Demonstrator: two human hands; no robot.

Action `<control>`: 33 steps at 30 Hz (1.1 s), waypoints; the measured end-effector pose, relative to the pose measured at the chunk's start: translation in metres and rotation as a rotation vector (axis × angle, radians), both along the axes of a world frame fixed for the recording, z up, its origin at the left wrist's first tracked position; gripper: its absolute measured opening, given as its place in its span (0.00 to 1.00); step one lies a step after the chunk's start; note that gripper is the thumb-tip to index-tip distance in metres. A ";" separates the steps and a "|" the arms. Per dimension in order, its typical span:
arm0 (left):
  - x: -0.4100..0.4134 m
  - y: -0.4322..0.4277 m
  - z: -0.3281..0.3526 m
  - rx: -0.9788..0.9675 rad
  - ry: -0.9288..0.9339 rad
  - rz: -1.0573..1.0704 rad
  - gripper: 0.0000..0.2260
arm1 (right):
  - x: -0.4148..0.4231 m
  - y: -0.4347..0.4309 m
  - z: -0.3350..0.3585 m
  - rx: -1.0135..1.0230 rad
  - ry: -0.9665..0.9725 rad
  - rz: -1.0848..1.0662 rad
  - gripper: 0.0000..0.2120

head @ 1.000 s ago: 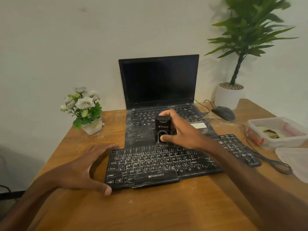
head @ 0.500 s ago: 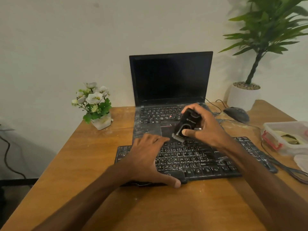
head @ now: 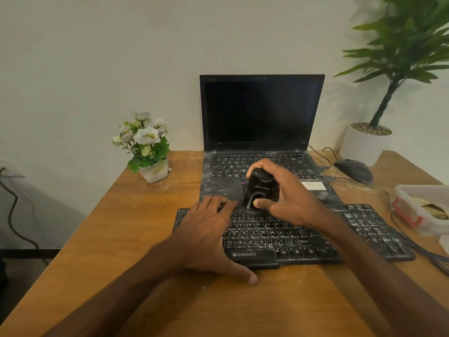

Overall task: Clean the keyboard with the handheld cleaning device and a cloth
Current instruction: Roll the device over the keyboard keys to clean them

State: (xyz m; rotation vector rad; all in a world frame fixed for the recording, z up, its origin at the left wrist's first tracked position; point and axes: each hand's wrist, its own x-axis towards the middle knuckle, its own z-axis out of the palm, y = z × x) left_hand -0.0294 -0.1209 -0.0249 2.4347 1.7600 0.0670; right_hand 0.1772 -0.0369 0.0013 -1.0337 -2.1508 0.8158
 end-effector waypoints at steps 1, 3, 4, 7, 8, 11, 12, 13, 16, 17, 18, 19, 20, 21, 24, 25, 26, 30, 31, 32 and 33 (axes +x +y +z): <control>-0.001 0.000 0.000 -0.003 0.003 0.009 0.67 | 0.003 0.000 0.003 0.008 -0.029 0.007 0.29; -0.002 0.000 -0.001 0.005 0.011 0.015 0.67 | 0.010 0.000 0.008 -0.002 -0.073 0.021 0.28; -0.003 0.001 -0.002 0.014 0.016 0.015 0.67 | 0.013 0.001 0.009 -0.006 -0.101 0.027 0.28; -0.003 0.003 -0.003 0.036 0.028 0.004 0.65 | 0.021 0.004 0.012 -0.004 -0.179 0.038 0.29; -0.004 0.004 -0.003 0.038 0.031 0.001 0.65 | 0.025 0.006 0.013 -0.011 -0.198 0.034 0.30; -0.006 0.003 -0.003 0.044 0.032 -0.005 0.64 | 0.040 0.007 0.022 -0.005 -0.280 0.008 0.30; -0.006 0.003 -0.003 0.041 0.031 -0.005 0.64 | 0.044 0.007 0.024 0.034 -0.313 -0.014 0.30; -0.007 0.004 -0.004 0.038 0.031 -0.007 0.64 | 0.048 0.005 0.027 0.082 -0.321 -0.051 0.30; -0.008 0.006 -0.006 0.034 0.030 -0.006 0.64 | 0.048 0.002 0.032 0.139 -0.143 -0.097 0.30; -0.008 0.006 -0.007 0.032 0.029 -0.006 0.64 | 0.045 0.001 0.032 0.129 -0.100 -0.081 0.30; -0.007 0.006 -0.008 0.031 0.028 -0.006 0.64 | 0.041 0.001 0.030 0.112 -0.091 -0.066 0.29; -0.007 0.006 -0.008 0.027 0.026 -0.004 0.64 | 0.038 0.001 0.026 0.086 -0.098 -0.046 0.29; -0.007 0.006 -0.007 0.022 0.024 -0.003 0.64 | 0.035 0.001 0.021 0.058 -0.111 -0.025 0.28; -0.007 0.006 -0.007 0.017 0.021 -0.003 0.64 | 0.033 0.002 0.017 0.033 -0.125 -0.007 0.28; -0.007 0.004 -0.005 0.023 0.017 -0.004 0.64 | 0.039 0.003 0.013 0.009 -0.160 0.004 0.27; -0.007 0.004 -0.005 0.025 0.017 -0.003 0.64 | 0.042 0.005 0.014 0.010 -0.169 0.003 0.27; -0.006 0.003 -0.005 0.027 0.016 -0.001 0.63 | 0.046 0.005 0.014 0.009 -0.177 0.005 0.27; -0.007 0.003 -0.005 0.024 0.020 0.002 0.63 | 0.061 0.010 0.015 0.005 -0.224 -0.013 0.29; -0.007 0.002 -0.005 0.021 0.020 0.002 0.64 | 0.066 0.010 0.017 0.022 -0.240 -0.035 0.30; -0.007 0.002 -0.006 0.021 0.021 0.002 0.64 | 0.070 0.009 0.019 0.050 -0.250 -0.067 0.30; -0.007 0.003 -0.006 0.026 0.020 0.000 0.64 | 0.075 0.009 0.023 0.083 -0.243 -0.104 0.31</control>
